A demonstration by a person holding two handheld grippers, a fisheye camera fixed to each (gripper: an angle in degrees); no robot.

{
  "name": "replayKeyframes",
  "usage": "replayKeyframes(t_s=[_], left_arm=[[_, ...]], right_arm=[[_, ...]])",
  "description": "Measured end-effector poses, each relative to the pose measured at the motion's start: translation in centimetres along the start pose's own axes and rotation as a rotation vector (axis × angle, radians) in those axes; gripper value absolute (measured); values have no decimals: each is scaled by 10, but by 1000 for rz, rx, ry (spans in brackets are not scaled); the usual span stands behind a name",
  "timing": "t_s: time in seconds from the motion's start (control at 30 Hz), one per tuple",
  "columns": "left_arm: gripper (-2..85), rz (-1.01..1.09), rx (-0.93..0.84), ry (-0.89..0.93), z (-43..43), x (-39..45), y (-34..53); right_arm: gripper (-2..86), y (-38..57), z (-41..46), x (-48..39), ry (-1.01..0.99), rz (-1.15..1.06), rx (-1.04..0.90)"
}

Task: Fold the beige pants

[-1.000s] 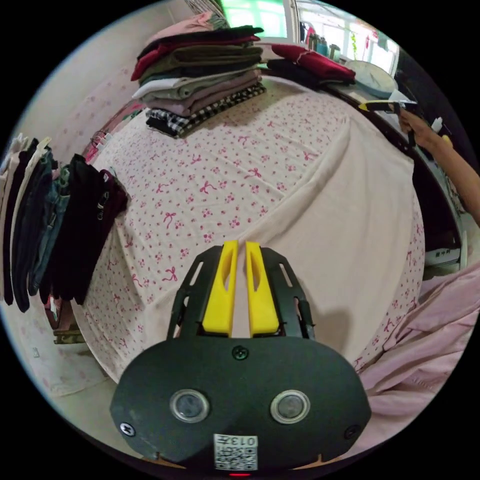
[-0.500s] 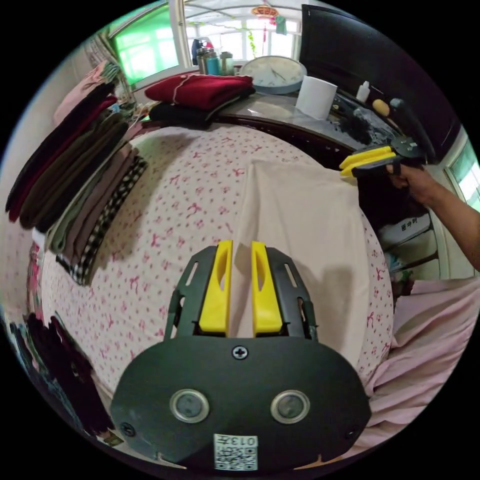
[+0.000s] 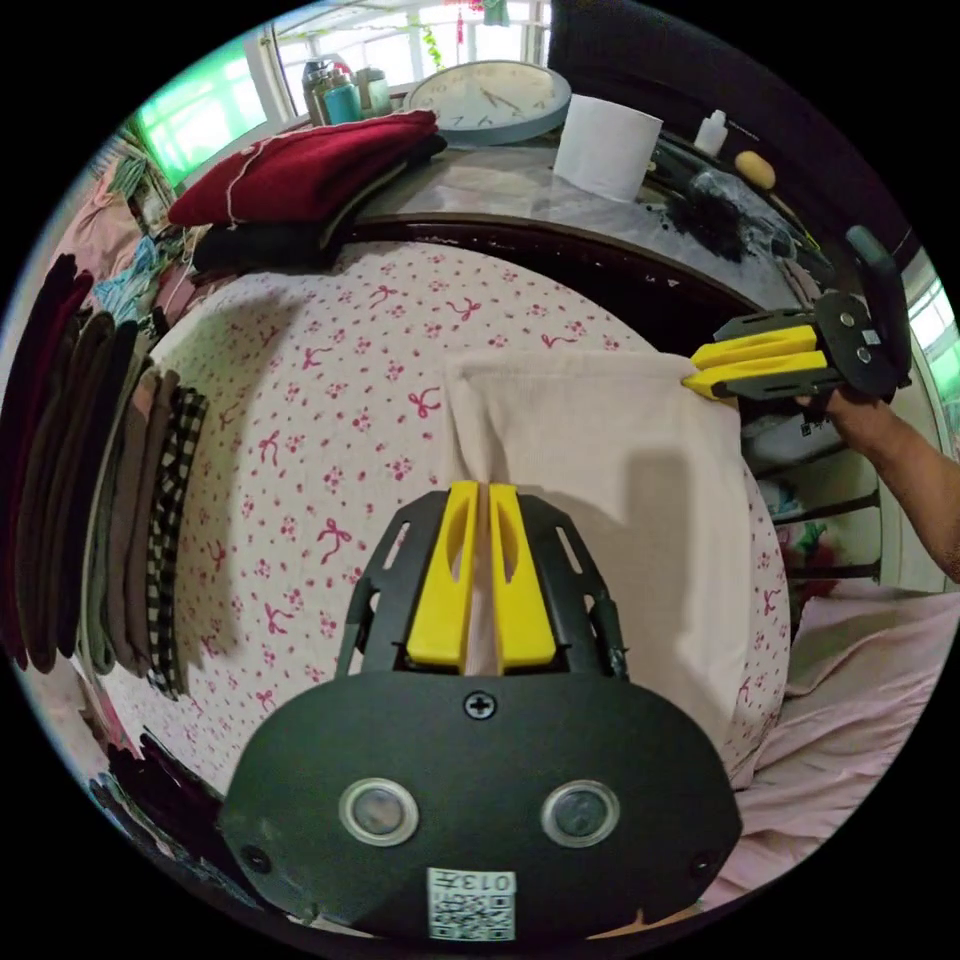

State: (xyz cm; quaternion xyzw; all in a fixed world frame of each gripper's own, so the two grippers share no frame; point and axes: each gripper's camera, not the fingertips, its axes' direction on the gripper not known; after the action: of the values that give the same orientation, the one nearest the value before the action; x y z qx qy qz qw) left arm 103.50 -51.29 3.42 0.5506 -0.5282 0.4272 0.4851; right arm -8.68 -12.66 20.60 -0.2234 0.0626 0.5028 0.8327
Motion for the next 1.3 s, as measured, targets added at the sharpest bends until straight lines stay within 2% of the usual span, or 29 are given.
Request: replayKeyframes(t_s=[0.23, 0.33, 0.37, 0.5, 0.7, 0.77, 0.9, 0.97, 1.07, 1.13, 1.17, 1.23, 1.3], left_arm=[[13, -12, 48, -45, -22, -2, 2], [21, -16, -10, 9, 2, -11, -1], [27, -16, 22, 18, 4, -15, 1], [61, -92, 0, 111, 0, -38, 10], [57, -276, 169, 3, -67, -70, 100], [43, -311, 184, -10, -80, -61, 145], [29, -298, 95, -46, -79, -24, 196], [21, -329, 53, -161, -76, -1, 225], [12, -422, 13, -233, -68, 4, 254], [7, -457, -5, -210, -61, -4, 268], [4, -464, 48, -179, -63, -10, 277], [1, -526, 71, -89, -65, -25, 286], [0, -595, 85, -83, -75, -31, 298]], right_arm=[[25, 3, -30, -17, 76, -24, 100], [30, 0, -11, -21, 102, -18, 25], [33, 0, -7, -22, 104, -12, 11], [64, 0, -12, -22, 80, 43, 26], [44, 5, -49, -31, 137, 86, 122], [32, -3, -52, -44, 75, 30, 150], [14, -47, -32, -98, -100, -163, 161], [10, -71, -19, -125, -83, -242, 173], [7, -110, 11, -150, -48, -290, 114], [6, -128, 31, -153, -17, -297, 28], [5, -132, 36, -150, -33, -324, 41], [4, -139, 39, -138, -76, -280, 25], [4, -140, 34, -132, -42, -199, 14]])
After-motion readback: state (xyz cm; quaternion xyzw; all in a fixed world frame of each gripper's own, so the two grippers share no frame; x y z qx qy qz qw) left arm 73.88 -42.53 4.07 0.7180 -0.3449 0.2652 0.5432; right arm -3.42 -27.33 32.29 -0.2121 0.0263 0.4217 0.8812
